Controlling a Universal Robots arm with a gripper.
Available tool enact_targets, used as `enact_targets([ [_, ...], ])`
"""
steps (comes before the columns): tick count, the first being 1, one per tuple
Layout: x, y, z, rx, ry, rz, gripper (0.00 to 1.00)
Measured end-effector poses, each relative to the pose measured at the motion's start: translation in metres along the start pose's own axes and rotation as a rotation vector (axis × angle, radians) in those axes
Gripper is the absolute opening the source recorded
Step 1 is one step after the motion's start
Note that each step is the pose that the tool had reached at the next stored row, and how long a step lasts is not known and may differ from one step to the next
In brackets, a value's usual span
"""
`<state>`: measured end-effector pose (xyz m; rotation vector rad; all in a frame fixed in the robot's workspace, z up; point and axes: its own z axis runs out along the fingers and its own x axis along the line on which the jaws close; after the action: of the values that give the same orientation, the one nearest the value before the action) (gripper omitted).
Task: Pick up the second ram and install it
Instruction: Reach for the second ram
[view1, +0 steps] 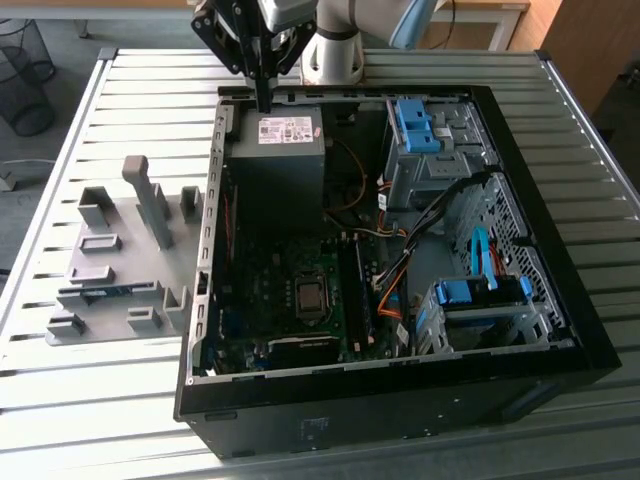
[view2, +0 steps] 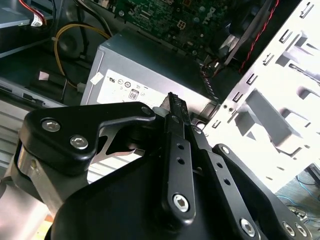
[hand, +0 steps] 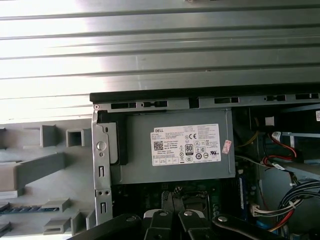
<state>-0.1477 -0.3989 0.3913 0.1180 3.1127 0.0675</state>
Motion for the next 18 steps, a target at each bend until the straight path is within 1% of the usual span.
enact_targets([
  [11,0.0023,-0.0002,0.0008,-0.0001,0.0,0.0,0.1],
  [18,0.0057,-0.0005,0.0011,-0.0001,0.0001,0.0,0.1],
])
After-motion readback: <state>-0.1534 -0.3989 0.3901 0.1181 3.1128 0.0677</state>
